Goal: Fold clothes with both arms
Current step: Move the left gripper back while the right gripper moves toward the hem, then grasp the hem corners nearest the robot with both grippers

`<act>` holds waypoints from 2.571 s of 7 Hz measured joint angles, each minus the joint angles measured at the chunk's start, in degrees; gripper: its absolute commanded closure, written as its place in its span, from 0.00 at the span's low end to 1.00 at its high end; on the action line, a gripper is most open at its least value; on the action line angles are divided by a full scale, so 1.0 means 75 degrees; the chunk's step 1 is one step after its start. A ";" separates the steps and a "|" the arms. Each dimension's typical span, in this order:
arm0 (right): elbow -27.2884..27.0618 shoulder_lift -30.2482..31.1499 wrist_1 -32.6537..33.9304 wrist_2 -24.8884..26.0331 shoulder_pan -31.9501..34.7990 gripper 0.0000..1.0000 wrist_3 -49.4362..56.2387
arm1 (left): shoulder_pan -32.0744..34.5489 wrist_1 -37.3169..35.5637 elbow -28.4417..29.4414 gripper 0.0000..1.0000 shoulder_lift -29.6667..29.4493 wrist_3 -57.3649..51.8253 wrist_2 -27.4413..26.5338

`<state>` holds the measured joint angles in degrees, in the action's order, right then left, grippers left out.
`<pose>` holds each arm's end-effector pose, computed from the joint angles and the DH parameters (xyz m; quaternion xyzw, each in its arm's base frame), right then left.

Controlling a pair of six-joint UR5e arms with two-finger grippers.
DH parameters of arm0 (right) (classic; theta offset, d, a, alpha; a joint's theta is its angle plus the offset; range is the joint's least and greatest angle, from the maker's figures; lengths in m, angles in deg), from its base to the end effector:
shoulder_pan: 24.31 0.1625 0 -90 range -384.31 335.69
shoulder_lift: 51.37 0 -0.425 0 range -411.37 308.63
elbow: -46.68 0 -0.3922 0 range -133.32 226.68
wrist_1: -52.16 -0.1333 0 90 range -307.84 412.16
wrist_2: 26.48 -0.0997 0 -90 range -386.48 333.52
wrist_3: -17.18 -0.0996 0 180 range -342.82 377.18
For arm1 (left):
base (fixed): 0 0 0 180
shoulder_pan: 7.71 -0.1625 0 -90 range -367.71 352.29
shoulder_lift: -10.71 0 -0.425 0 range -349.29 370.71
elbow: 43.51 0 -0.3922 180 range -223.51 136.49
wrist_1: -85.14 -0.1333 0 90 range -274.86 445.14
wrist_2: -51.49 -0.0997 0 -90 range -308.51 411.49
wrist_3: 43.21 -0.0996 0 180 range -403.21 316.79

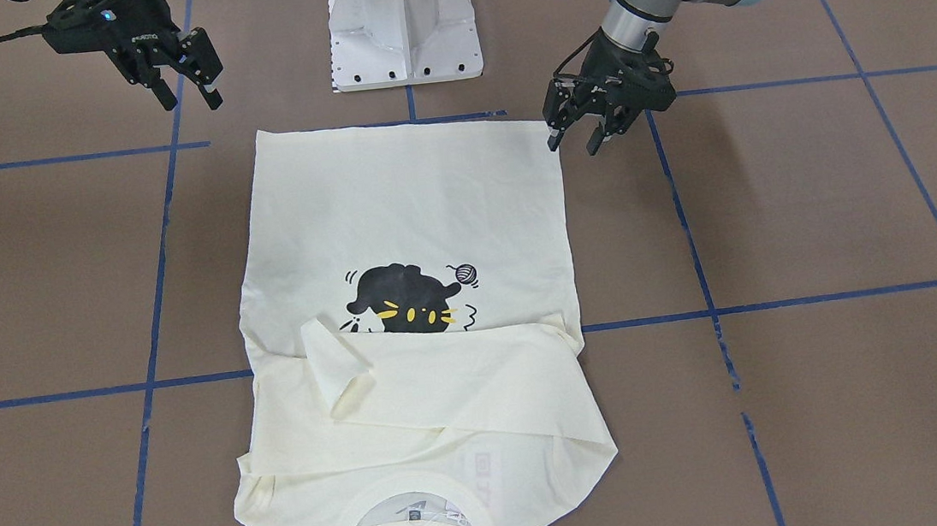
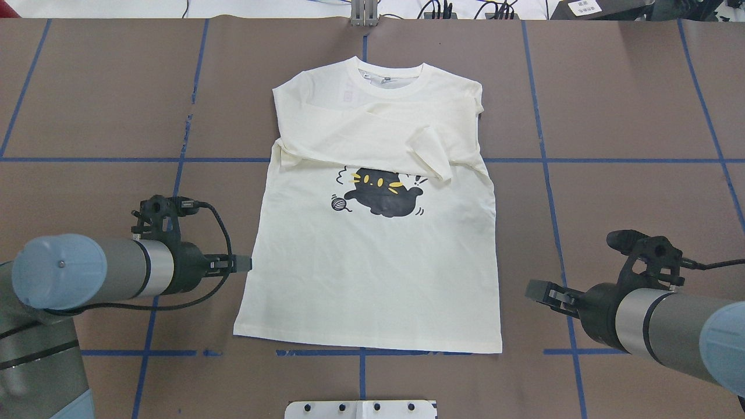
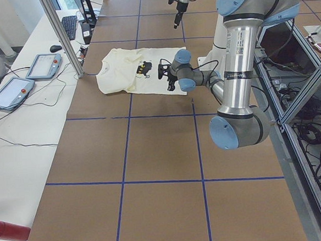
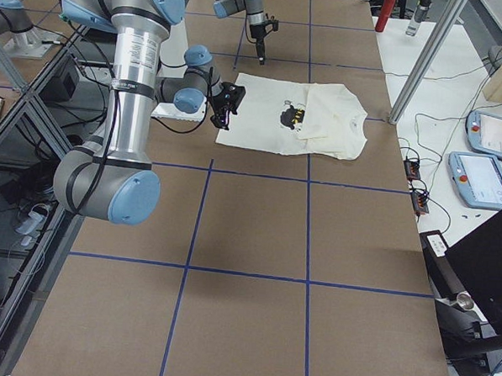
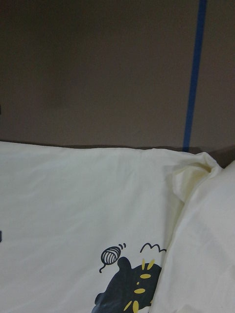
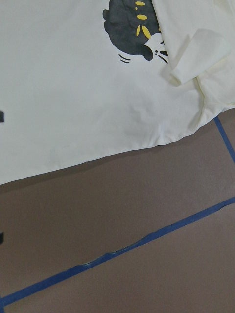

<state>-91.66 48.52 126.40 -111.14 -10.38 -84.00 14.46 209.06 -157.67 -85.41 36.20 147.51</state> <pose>-0.3276 -0.2281 0.3144 0.0524 -0.4540 0.2140 0.8633 0.4320 -0.3087 0.3407 0.1070 0.5217 -0.0576 0.8445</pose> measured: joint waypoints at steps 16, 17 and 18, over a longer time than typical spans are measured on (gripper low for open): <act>0.0012 -0.0016 0.0026 0.0073 -0.0217 0.15 -0.0420 | -0.1478 -0.0939 0.0056 1.00 0.0091 0.0907 -0.0873; 0.0012 -0.0016 0.0027 0.0073 -0.0217 0.15 -0.0420 | -0.1482 -0.0976 0.0054 1.00 0.0091 0.0908 -0.0875; 0.0012 -0.0017 0.0026 0.0073 -0.0221 0.13 -0.0423 | -0.1486 -0.1052 0.0030 1.00 0.0085 0.0919 -0.0880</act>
<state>-91.57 48.39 126.60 -110.59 -12.04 -87.16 3.31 201.17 -157.44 -84.77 43.09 140.91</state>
